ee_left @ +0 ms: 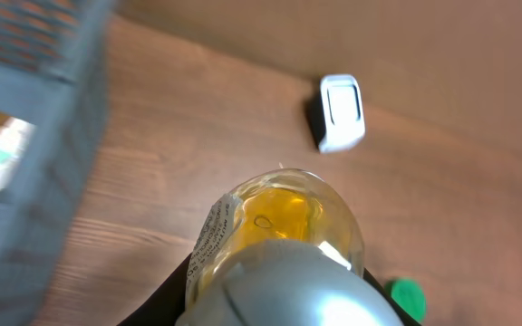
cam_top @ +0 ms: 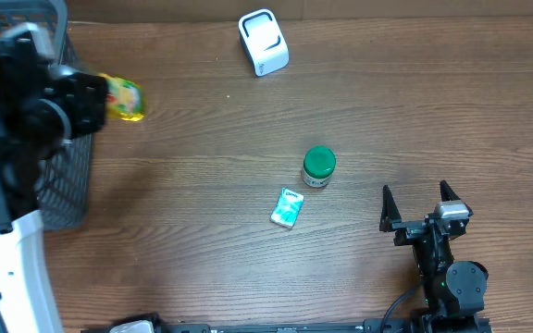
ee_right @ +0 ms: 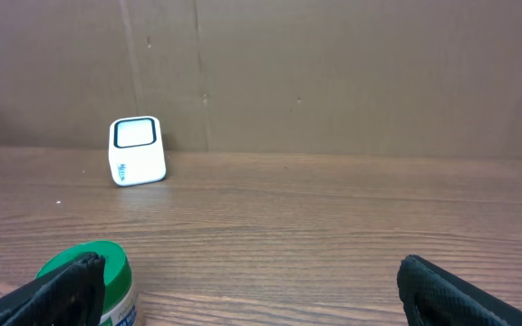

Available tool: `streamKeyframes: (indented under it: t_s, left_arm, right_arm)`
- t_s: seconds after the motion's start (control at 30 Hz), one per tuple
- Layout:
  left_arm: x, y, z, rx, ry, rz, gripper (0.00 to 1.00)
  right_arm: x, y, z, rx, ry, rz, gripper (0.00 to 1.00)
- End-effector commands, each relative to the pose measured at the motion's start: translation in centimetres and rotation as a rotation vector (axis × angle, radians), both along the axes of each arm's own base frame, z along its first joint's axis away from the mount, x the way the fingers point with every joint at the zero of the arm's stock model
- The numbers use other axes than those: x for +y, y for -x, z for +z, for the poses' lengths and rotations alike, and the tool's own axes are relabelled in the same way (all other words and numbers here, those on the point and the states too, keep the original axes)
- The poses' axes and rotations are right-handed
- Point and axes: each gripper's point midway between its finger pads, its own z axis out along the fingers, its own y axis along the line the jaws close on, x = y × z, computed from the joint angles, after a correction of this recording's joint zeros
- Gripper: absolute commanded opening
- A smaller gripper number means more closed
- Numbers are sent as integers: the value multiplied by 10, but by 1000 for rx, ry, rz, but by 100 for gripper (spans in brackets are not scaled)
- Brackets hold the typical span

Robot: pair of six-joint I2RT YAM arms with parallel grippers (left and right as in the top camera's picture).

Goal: Scan the item barcode
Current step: 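Carry the yellow bottle toward the table center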

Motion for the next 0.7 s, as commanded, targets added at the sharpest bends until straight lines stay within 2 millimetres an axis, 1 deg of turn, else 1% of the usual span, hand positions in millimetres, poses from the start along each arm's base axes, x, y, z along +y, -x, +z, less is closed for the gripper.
streamKeyframes:
  t_s: [0.0, 0.07, 0.1, 0.2, 0.23, 0.27, 0.33, 0.4, 0.47, 0.53, 0.67]
  left_arm:
    - [-29, -3, -39, 104, -12, -44, 23]
    - [-44, -5, -64, 153, -17, -68, 24]
    - [-59, -7, -85, 187, -15, -98, 24]
    - [-89, -10, -124, 231, 2, -149, 24]
    - [-95, -10, -136, 241, 1, -152, 24]
    - [-104, -10, -154, 255, -12, -145, 24]
    - [-115, -8, -174, 269, -35, -137, 24]
    - [-133, -4, -196, 276, -64, -142, 24]
    - [-145, 0, -210, 282, -94, -136, 24]
    - [-155, 3, -220, 281, -132, -134, 24]
    - [-175, 5, -234, 267, -232, -138, 24]
  right_arm:
    - [-1, 0, -3, 0, 4, -7, 100]
    - [-1, 0, -3, 0, 4, -7, 100]
    - [-1, 0, -3, 0, 4, -7, 100]
    - [-1, 0, -3, 0, 4, -7, 100]
    - [-1, 0, -3, 0, 4, -7, 100]
    - [-1, 0, -3, 0, 4, -7, 100]
    - [-1, 0, -3, 0, 4, -7, 100]
    - [-1, 0, -3, 0, 4, -7, 100]
    - [-1, 0, -3, 0, 4, -7, 100]
    - [-1, 0, -3, 0, 4, -7, 100]
    - [-1, 0, -3, 0, 4, -7, 100]
